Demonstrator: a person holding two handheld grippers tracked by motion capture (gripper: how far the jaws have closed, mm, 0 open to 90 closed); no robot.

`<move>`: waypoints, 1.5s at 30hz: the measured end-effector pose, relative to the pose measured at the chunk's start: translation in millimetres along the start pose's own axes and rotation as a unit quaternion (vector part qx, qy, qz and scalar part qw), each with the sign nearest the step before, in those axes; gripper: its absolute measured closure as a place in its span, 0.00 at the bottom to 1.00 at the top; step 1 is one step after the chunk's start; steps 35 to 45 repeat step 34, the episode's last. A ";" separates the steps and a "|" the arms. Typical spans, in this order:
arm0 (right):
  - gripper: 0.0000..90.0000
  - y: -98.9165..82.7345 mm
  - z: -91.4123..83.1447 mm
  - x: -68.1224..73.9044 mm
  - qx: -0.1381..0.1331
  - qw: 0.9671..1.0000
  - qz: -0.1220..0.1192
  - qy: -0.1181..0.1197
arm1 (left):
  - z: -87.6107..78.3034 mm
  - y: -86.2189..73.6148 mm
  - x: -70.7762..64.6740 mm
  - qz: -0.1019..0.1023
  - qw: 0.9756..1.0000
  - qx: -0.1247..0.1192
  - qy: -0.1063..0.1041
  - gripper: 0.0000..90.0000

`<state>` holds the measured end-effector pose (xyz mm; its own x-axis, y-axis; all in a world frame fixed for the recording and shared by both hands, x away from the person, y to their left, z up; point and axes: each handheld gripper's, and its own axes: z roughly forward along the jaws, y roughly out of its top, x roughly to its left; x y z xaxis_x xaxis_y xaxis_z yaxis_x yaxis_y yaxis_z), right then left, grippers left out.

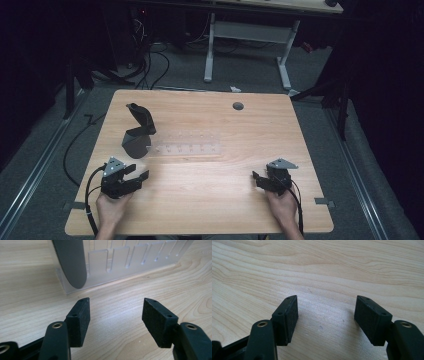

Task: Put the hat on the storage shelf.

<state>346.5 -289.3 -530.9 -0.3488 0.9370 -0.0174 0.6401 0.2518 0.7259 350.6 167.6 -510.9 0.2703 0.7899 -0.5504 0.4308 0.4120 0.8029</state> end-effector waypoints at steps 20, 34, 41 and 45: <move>0.40 0.0 0.0 0.1 0.000 1.000 0.000 0.000 | 18.9 -21.1 11.1 0.048 0.998 0.014 0.046 0.45; 0.39 0.0 0.0 0.3 0.000 1.000 0.000 0.000 | 26.5 -27.1 15.3 0.069 0.995 0.021 0.069 0.41; 0.39 0.0 0.0 0.3 0.000 1.000 0.000 0.000 | 26.5 -27.1 15.3 0.069 0.995 0.021 0.069 0.41; 0.39 0.0 0.0 0.3 0.000 1.000 0.000 0.000 | 26.5 -27.1 15.3 0.069 0.995 0.021 0.069 0.41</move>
